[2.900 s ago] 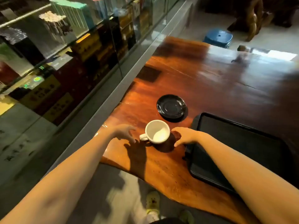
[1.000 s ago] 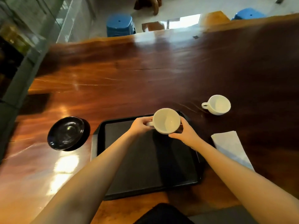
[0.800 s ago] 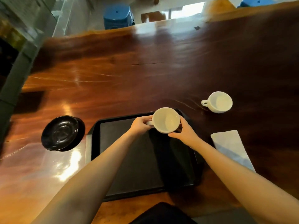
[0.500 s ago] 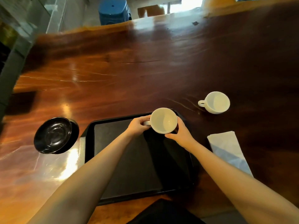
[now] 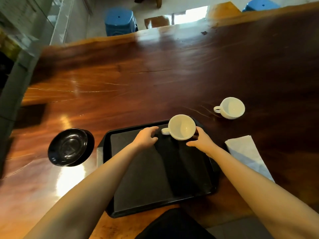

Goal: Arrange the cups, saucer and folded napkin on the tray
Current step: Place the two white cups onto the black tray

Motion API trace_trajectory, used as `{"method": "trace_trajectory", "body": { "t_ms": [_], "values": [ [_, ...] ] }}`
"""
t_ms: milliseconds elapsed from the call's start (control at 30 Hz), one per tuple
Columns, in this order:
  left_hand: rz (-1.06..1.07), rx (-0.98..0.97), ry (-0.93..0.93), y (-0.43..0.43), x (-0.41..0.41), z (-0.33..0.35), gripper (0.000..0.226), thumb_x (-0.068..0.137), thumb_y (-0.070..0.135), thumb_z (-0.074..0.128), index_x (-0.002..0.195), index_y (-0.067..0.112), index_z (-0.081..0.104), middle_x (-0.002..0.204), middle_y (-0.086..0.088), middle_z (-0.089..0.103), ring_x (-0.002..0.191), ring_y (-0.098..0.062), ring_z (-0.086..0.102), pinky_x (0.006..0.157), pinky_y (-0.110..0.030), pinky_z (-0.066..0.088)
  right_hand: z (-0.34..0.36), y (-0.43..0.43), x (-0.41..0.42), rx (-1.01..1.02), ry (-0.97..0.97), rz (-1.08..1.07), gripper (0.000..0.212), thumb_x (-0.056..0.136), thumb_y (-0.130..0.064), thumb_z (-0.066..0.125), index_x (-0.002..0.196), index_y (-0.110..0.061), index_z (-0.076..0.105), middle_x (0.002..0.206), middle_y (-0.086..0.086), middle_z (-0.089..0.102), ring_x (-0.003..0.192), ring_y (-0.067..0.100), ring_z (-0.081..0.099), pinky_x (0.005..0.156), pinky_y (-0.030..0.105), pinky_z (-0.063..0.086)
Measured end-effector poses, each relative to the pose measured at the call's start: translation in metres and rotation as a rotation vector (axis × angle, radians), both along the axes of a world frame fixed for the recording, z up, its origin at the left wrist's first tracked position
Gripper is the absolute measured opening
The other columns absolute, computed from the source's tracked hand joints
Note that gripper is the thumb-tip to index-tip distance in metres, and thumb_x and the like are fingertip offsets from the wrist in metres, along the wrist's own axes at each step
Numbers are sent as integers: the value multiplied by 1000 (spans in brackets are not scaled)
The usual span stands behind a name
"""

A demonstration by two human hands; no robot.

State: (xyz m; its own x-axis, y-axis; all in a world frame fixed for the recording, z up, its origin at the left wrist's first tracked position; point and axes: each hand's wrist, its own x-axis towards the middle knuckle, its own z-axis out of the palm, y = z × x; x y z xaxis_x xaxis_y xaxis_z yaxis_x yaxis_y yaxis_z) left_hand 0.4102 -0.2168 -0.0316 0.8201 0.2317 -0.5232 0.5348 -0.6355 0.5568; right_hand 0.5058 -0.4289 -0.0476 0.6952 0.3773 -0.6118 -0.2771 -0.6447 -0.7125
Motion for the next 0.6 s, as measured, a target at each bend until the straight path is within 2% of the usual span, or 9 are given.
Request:
{"method": "trace_trajectory", "body": {
  "t_ms": [100, 200, 300, 400, 533, 600],
  "values": [
    [-131, 101, 142, 9, -5, 5, 50, 94, 20, 51, 142, 10, 41, 146, -9, 47, 133, -24, 46, 108, -34, 37, 10, -7, -1, -83, 8, -4, 81, 78, -2, 70, 145, -9, 24, 147, 14, 38, 128, 28, 47, 102, 39, 43],
    [-266, 198, 235, 10, -8, 11, 45, 95, 29, 47, 135, 10, 48, 139, -9, 53, 126, -26, 51, 102, -36, 43, 24, -19, -2, -181, 28, 75, 66, 83, -10, 67, 141, -8, 35, 140, 16, 47, 124, 28, 50, 98, 36, 45],
    [-402, 296, 221, 0, -9, 19, 42, 93, 35, 46, 127, 12, 56, 130, -8, 59, 117, -27, 56, 96, -39, 48, 39, -34, -4, -304, 23, 209, 57, 85, -23, 65, 137, -12, 42, 128, 10, 55, 115, 23, 54, 90, 35, 50],
    [-521, 302, 219, -17, -4, 30, 41, 94, 36, 45, 121, 11, 61, 125, -9, 62, 113, -26, 59, 95, -39, 49, 53, -49, 0, -391, 56, 324, 57, 86, -26, 64, 137, -13, 42, 118, 7, 55, 104, 19, 53, 84, 33, 48],
    [-577, 281, 150, -38, 10, 43, 37, 95, 33, 45, 117, 9, 64, 119, -11, 64, 108, -27, 60, 82, -32, 44, 68, -71, 13, -441, 80, 344, 54, 87, -26, 63, 136, -14, 43, 116, 6, 55, 107, 20, 54, 92, 36, 48],
    [-581, 273, 138, -52, 17, 45, 38, 95, 33, 45, 115, 8, 65, 119, -12, 64, 107, -29, 60, 84, -32, 45, 72, -84, 22, -464, 76, 333, 54, 87, -25, 63, 136, -14, 43, 121, 7, 54, 109, 19, 53, 96, 37, 47]
  ]
}}
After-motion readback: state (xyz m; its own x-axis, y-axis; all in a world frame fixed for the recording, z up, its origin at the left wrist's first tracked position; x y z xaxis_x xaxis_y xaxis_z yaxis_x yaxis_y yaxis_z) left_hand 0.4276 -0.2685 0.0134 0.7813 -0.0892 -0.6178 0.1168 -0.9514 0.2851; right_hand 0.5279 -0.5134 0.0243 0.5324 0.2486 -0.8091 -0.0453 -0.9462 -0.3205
